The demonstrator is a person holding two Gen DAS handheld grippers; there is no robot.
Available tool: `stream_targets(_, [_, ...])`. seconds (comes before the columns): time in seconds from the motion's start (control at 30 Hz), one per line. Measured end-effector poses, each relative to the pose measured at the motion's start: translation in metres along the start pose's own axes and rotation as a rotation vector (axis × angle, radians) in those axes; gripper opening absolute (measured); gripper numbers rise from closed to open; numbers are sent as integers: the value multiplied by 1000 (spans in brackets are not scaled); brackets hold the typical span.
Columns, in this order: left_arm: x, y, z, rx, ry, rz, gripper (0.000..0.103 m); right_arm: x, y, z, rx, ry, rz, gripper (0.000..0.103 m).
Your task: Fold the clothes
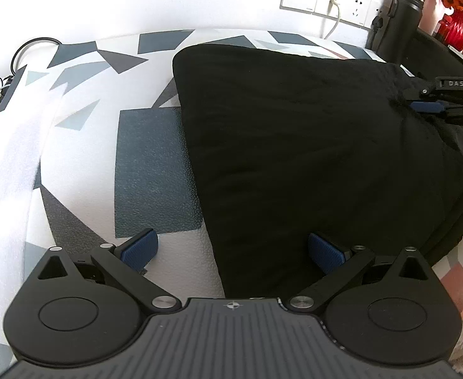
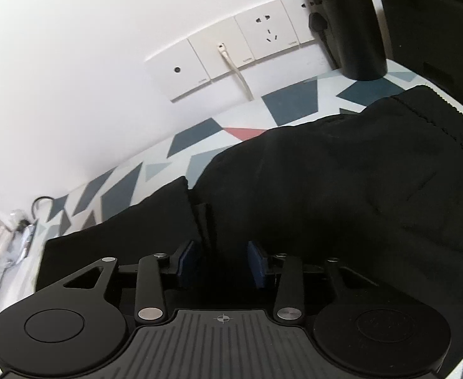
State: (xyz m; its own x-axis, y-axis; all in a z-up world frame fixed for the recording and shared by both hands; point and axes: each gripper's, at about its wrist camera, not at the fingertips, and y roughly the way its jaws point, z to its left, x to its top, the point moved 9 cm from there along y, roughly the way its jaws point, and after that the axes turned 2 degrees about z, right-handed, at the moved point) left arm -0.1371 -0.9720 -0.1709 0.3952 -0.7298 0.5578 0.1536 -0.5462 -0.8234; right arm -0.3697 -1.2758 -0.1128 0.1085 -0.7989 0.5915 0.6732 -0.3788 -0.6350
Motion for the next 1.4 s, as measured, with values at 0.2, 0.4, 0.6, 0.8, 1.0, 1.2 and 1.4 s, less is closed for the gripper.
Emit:
stream_targets(0.2, [0,0,1,-2,0,-7,103,-33,-37,5,68,-75,72,48])
stream_targets(0.4, [0,0,2,-9,-8,-1,103,-87,-76,18,92,-155,105,48])
stream_targets(0.6, [1,-1,4,-19,-17,9,103,-117,-79,20,48,-124,125,47])
stream_targets(0.8, [-1,-4,8,-32,-14,33,103,-122,-80,15,109,-9,127,32])
stream_targets(1.0, [-2,-7,13,-19,-38,30,103,-113,-89,1,139,58,118,40])
stream_targets(1.2, [5,-15,12,51,-47,-11,103,-71,-122,-49,37,132,-63,55])
stream_targets(1.4, [19,-15,0,98,-61,-60,103,-29,-148,-147,-117,363,-249,62])
